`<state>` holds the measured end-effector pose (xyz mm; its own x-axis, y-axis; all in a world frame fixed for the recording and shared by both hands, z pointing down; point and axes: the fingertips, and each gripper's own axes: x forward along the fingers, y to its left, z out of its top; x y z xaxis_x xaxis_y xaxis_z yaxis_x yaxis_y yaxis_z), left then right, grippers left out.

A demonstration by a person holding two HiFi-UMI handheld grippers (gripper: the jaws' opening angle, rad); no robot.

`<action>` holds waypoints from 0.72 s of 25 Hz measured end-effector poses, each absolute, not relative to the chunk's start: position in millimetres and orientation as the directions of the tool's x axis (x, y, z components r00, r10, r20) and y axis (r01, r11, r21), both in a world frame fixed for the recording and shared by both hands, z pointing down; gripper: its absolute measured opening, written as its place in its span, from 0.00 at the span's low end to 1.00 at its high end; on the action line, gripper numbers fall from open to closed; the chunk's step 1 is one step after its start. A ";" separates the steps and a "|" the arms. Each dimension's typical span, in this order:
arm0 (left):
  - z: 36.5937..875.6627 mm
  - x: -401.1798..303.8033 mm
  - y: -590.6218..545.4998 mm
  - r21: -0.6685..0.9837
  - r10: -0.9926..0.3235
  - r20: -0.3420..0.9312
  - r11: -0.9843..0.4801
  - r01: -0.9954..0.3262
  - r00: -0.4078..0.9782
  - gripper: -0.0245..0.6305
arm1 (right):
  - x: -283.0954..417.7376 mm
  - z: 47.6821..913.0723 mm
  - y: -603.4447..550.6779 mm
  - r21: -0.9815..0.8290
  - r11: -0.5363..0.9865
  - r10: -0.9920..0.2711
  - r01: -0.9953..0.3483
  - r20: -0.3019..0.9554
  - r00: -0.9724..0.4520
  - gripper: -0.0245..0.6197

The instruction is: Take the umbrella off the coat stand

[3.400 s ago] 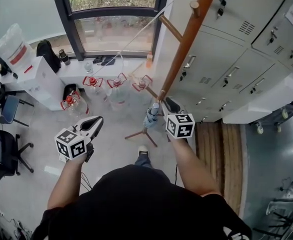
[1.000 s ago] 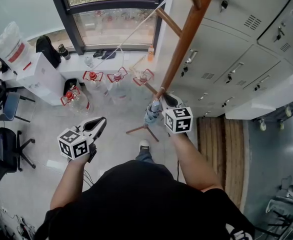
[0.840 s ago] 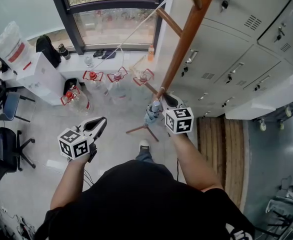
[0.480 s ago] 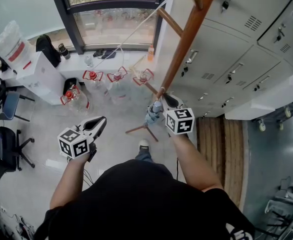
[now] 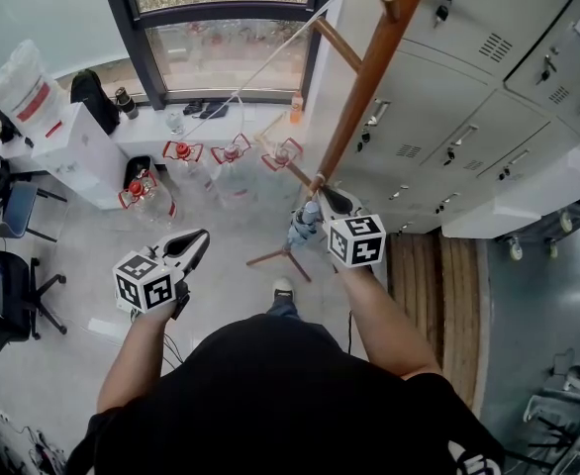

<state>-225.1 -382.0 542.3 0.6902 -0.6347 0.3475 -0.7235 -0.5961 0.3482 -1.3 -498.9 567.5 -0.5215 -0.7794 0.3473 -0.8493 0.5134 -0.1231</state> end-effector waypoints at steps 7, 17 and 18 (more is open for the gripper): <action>537.7 -233.3 -371.2 0.343 -0.639 0.340 -0.599 -0.724 0.690 0.07 | -3.7 558.9 -485.3 -0.116 0.510 -0.786 -0.852 0.340 -0.517 0.06; 532.2 -248.9 -353.7 0.344 -0.651 0.321 -0.597 -0.725 0.688 0.07 | -12.7 538.6 -466.5 -0.101 0.509 -0.799 -0.855 0.314 -0.513 0.06; 531.3 -251.0 -351.8 0.343 -0.652 0.318 -0.598 -0.725 0.688 0.07 | -13.6 536.7 -464.3 -0.099 0.507 -0.801 -0.856 0.312 -0.511 0.06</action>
<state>-251.0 -351.8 531.3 0.6883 -0.6520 0.3180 -0.7247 -0.5976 0.3432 -13.6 -464.3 536.7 -0.5110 -0.8010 0.3118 -0.8560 0.5074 -0.0994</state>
